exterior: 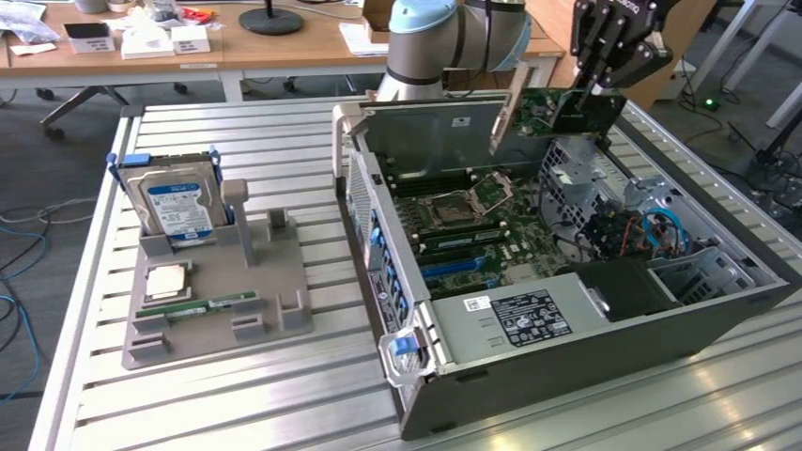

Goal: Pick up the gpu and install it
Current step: 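Insert the gpu into the slot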

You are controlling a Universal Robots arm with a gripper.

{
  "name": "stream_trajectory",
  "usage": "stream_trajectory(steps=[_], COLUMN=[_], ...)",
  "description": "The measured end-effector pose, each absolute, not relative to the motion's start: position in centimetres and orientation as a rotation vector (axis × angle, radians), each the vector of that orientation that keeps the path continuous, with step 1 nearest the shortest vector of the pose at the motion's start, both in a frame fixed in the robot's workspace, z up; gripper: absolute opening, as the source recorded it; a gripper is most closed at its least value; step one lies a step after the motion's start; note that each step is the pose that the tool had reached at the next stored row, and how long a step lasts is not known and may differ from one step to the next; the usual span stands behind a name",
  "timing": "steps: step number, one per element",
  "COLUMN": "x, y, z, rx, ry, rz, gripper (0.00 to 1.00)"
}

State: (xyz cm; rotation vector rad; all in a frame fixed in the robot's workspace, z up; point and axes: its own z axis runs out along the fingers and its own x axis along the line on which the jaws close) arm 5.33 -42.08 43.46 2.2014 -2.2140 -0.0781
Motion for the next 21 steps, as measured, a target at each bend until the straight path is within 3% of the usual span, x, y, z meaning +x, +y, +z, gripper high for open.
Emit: stream_trajectory(steps=[21], x=[5.25], y=[-42.08], z=[43.05], rx=[2.267], ry=[-2.153], rz=[-0.067], gripper=[0.26])
